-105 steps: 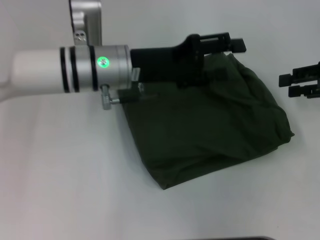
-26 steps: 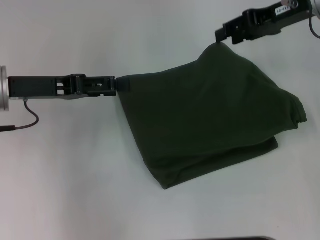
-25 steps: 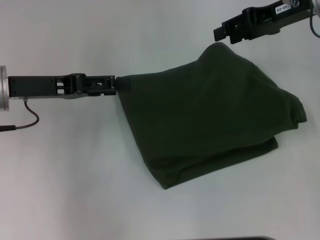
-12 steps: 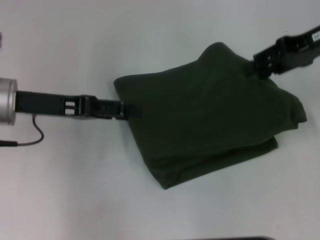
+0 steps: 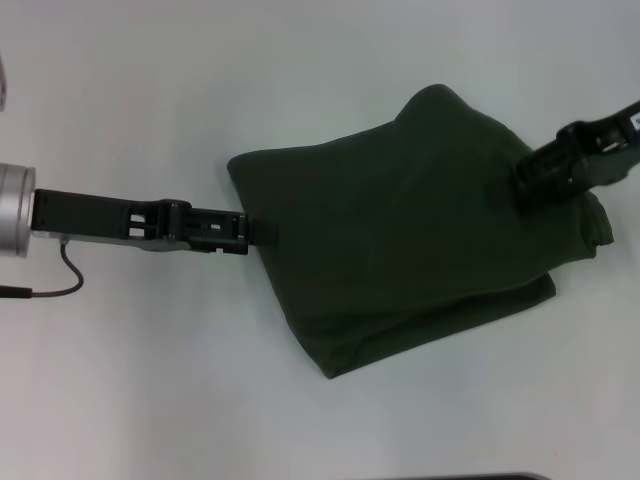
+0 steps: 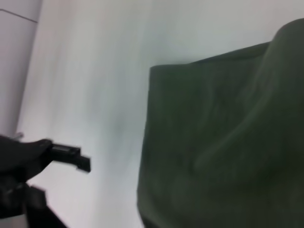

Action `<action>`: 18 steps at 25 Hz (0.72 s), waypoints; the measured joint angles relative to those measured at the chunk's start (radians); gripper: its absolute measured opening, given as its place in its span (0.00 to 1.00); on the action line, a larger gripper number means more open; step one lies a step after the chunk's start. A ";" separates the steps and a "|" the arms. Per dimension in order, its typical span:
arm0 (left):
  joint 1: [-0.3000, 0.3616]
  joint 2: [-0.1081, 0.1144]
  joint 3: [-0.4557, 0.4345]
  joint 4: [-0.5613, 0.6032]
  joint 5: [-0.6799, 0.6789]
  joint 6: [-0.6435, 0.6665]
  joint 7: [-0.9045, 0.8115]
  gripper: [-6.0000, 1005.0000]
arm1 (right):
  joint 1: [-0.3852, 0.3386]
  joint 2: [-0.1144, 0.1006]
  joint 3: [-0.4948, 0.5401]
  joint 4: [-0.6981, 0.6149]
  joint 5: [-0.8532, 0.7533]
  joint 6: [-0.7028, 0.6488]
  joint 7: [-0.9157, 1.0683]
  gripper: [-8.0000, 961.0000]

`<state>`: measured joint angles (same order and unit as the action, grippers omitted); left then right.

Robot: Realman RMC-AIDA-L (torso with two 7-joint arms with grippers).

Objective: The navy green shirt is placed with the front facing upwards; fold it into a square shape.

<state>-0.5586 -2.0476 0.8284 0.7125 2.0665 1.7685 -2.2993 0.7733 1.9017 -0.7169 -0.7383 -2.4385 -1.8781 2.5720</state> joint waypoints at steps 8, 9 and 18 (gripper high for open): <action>-0.002 0.000 -0.004 -0.007 0.001 -0.017 -0.001 0.88 | -0.023 0.021 -0.055 0.015 -0.165 0.013 -0.002 0.63; -0.003 0.000 -0.005 -0.007 0.001 -0.018 -0.001 0.88 | -0.025 0.016 -0.053 0.014 -0.190 0.019 0.001 0.63; -0.008 -0.001 -0.015 -0.007 -0.005 -0.021 -0.004 0.88 | -0.036 -0.027 0.060 -0.072 -0.214 0.037 0.011 0.63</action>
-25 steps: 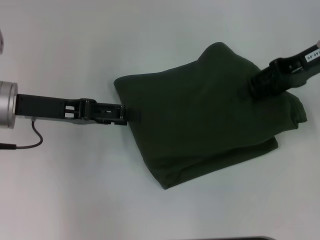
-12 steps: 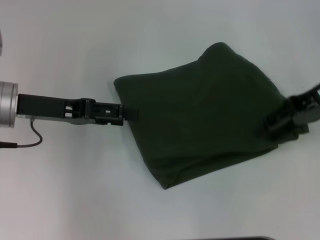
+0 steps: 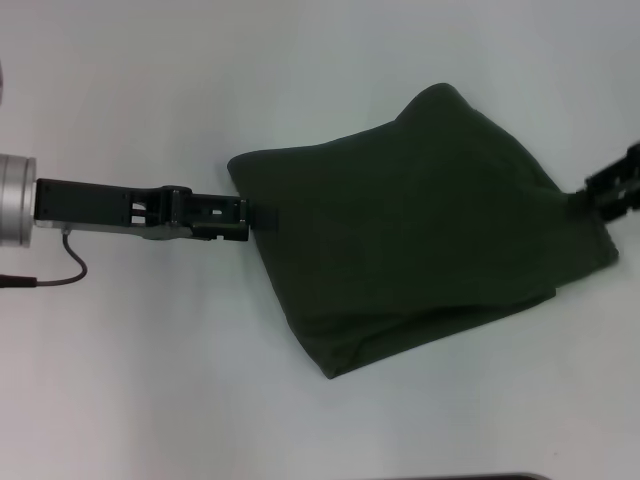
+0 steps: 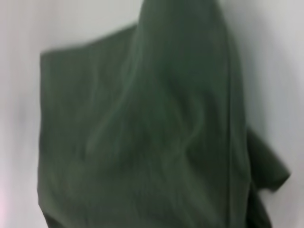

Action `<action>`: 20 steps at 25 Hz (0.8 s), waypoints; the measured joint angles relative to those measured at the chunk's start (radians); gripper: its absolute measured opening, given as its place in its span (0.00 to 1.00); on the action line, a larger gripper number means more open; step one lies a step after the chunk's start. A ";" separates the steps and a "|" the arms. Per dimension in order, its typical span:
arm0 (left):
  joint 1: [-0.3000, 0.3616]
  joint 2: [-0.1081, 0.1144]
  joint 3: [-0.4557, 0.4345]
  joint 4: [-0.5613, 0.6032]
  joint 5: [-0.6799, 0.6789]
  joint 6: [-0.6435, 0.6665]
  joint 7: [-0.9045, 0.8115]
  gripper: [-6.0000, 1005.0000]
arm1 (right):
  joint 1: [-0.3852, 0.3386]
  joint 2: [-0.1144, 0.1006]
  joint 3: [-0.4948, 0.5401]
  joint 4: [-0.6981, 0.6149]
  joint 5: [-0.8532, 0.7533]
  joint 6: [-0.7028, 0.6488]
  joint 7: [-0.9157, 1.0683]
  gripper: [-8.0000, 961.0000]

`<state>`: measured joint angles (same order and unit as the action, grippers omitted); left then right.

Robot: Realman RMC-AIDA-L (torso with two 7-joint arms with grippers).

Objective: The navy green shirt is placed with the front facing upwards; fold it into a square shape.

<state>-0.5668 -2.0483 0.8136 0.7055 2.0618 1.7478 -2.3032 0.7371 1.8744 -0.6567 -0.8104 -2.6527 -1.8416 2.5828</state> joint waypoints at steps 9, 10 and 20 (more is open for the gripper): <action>-0.007 -0.011 0.047 -0.004 0.010 0.003 -0.045 0.88 | 0.001 -0.004 0.051 -0.031 0.155 -0.065 -0.028 0.63; -0.007 -0.011 0.060 -0.005 0.010 0.003 -0.049 0.88 | 0.002 -0.004 0.054 -0.030 0.160 -0.063 -0.028 0.63; -0.008 -0.026 0.104 -0.001 0.072 -0.014 -0.124 0.88 | 0.008 0.003 0.051 -0.005 0.171 -0.043 -0.029 0.63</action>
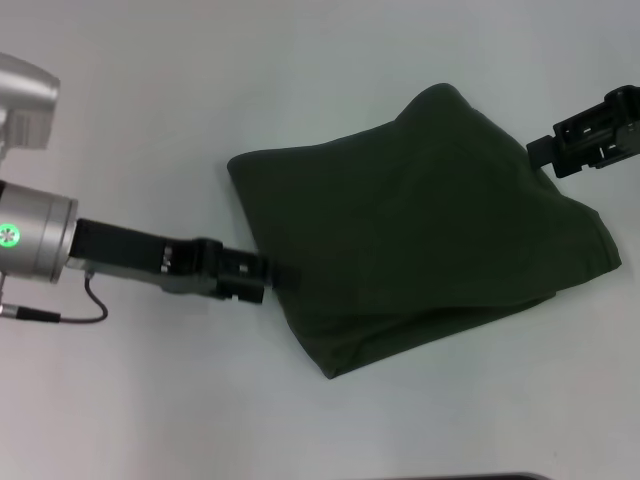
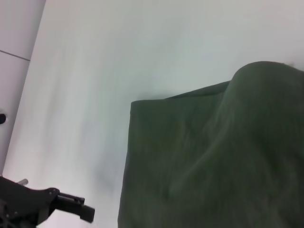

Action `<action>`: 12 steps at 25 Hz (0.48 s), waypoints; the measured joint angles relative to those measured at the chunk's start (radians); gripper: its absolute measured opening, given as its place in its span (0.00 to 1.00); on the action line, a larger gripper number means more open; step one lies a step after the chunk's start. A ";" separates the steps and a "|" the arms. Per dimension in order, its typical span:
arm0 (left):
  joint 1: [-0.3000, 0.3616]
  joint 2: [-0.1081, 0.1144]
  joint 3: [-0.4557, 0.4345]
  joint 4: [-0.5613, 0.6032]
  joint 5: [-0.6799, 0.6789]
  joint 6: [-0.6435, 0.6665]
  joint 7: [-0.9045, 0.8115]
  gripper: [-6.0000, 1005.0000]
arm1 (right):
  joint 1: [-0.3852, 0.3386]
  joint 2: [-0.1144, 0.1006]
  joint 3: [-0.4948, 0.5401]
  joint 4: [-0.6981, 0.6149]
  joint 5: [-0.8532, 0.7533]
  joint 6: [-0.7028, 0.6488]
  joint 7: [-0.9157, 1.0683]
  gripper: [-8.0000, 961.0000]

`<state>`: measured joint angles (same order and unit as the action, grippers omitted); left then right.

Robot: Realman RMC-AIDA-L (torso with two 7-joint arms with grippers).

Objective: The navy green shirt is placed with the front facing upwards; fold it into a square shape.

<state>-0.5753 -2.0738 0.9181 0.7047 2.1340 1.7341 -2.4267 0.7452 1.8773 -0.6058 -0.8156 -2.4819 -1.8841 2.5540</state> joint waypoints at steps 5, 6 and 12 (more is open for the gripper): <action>-0.003 0.002 -0.029 -0.002 -0.002 -0.011 -0.003 0.88 | -0.005 0.000 0.006 0.000 0.000 0.001 0.000 0.63; -0.003 0.003 -0.031 -0.003 -0.002 -0.012 -0.002 0.88 | -0.006 0.000 0.006 0.000 0.000 0.001 0.001 0.63; -0.018 -0.010 -0.159 -0.008 -0.011 -0.058 -0.014 0.88 | -0.006 0.002 0.009 0.010 0.014 0.002 0.000 0.63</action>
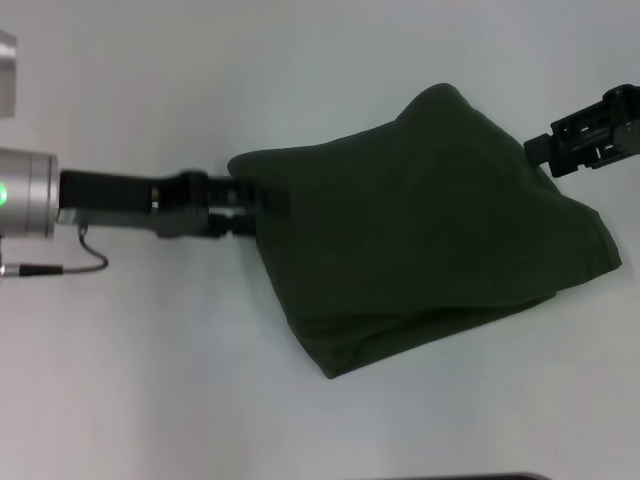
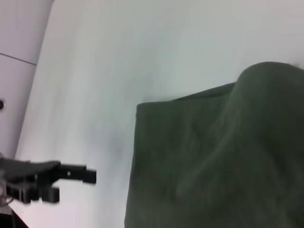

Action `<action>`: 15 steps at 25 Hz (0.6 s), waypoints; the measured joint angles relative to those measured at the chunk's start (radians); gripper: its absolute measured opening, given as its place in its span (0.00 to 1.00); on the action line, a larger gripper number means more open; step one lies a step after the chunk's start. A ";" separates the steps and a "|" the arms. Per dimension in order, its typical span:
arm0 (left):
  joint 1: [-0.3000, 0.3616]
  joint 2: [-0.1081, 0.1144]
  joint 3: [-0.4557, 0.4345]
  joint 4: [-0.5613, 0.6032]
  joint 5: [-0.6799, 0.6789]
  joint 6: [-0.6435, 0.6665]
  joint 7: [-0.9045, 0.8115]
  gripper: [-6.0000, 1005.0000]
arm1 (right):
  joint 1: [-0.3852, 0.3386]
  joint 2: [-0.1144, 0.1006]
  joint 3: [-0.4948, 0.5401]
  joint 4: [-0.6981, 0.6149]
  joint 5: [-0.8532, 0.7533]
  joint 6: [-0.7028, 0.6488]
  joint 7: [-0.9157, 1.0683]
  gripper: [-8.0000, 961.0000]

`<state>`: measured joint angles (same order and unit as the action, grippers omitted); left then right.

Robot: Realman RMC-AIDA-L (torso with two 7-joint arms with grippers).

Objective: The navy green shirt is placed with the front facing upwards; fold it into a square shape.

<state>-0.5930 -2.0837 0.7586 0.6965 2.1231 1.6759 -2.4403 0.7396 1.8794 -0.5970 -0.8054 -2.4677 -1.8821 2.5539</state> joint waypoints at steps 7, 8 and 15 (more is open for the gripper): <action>-0.013 -0.004 -0.019 -0.002 0.005 -0.085 -0.070 0.88 | -0.033 -0.021 0.000 0.006 0.000 0.008 0.007 0.63; -0.014 -0.004 -0.018 -0.002 0.006 -0.090 -0.072 0.88 | -0.038 -0.028 0.006 0.008 0.000 0.020 0.010 0.63; -0.018 0.005 -0.004 -0.002 0.009 -0.064 -0.075 0.88 | -0.048 -0.046 0.030 0.013 0.002 0.038 0.011 0.63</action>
<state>-0.6115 -2.0790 0.7546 0.6948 2.1322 1.6124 -2.5157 0.6916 1.8338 -0.5671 -0.7922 -2.4660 -1.8444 2.5645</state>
